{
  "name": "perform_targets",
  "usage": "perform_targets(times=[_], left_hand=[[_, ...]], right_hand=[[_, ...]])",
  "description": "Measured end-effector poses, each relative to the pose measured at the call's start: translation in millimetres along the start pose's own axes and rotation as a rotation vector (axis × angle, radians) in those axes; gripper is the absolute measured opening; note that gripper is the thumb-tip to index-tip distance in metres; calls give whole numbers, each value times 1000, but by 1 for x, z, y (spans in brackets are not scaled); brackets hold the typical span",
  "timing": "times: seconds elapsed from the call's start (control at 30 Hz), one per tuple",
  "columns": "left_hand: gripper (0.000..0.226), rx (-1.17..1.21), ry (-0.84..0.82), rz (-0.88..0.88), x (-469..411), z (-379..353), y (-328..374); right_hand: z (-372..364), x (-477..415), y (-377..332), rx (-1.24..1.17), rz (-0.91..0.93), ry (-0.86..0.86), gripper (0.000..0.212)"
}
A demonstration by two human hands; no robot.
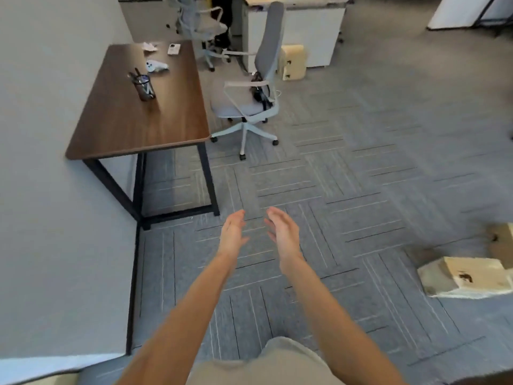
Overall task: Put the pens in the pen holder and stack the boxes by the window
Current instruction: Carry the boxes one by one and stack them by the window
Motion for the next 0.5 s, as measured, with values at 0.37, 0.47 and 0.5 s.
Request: perform_targets(times=[0.37, 0.47, 0.5], left_hand=[[38, -189, -215, 98, -122, -210, 1], [37, -240, -302, 118, -164, -258, 4], [39, -258, -332, 131, -179, -272, 7]], right_hand=[[156, -113, -72, -175, 32, 336, 26], [181, -150, -85, -202, 49, 445, 27], [189, -163, -91, -210, 58, 489, 27]])
Point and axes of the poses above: each hand's wrist, its own x-axis away from the middle knuckle, its own z-axis out of the back of the hand, y = z × x, the point moved 9 cm from there along -x, towards the middle knuckle, and after that the axes turned 1 degree about x, right-handed, at the moved point
